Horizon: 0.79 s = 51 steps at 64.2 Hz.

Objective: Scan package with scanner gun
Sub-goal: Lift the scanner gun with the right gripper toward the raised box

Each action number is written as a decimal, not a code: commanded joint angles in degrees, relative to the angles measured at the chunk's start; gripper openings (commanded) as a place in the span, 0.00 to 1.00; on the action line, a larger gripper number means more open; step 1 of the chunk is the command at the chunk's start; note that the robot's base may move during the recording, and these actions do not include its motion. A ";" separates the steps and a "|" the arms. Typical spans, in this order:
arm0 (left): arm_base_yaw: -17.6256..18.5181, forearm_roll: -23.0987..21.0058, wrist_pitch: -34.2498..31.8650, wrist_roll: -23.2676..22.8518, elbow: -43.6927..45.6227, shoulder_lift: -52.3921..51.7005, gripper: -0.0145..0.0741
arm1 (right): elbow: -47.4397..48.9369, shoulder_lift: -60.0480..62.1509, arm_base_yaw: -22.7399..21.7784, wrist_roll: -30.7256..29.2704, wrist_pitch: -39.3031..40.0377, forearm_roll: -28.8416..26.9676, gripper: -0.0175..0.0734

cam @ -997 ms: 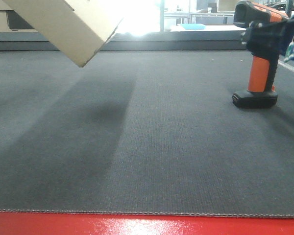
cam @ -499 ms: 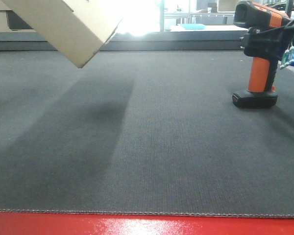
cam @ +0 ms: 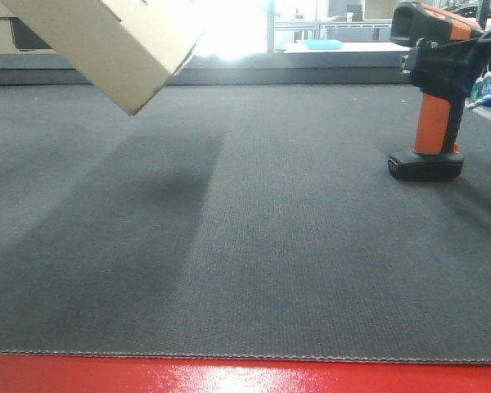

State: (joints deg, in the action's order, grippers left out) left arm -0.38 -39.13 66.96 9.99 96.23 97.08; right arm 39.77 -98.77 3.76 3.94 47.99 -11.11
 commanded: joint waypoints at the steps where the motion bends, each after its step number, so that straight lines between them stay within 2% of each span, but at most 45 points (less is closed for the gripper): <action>1: 0.11 -1.23 -0.49 0.28 0.42 -0.86 0.04 | 0.31 0.04 -0.25 0.11 1.71 -0.11 0.68; 4: 0.11 -1.23 -0.49 0.28 0.42 -0.86 0.04 | 0.31 0.04 -0.25 0.11 1.71 -0.11 0.60; 20: 0.11 -1.26 -0.16 0.28 0.42 -0.86 0.04 | 0.31 1.45 -0.25 0.11 0.69 -0.11 0.06; 23: 0.11 -1.26 -0.03 0.28 0.42 -0.86 0.04 | 0.31 2.44 -0.25 -0.23 -0.17 -0.11 0.01; 38: 0.11 -1.26 1.21 0.28 0.42 -0.86 0.04 | 0.60 11.65 -0.25 -4.91 -4.21 -0.11 0.02; 51: 0.11 -1.26 1.56 0.28 0.42 -0.86 0.04 | 6.91 19.94 -0.25 -11.24 -20.52 3.31 0.02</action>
State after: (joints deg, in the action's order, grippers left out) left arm -0.38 -39.01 68.27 9.99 96.23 97.08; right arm 43.21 -82.39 3.76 -4.18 31.21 -10.22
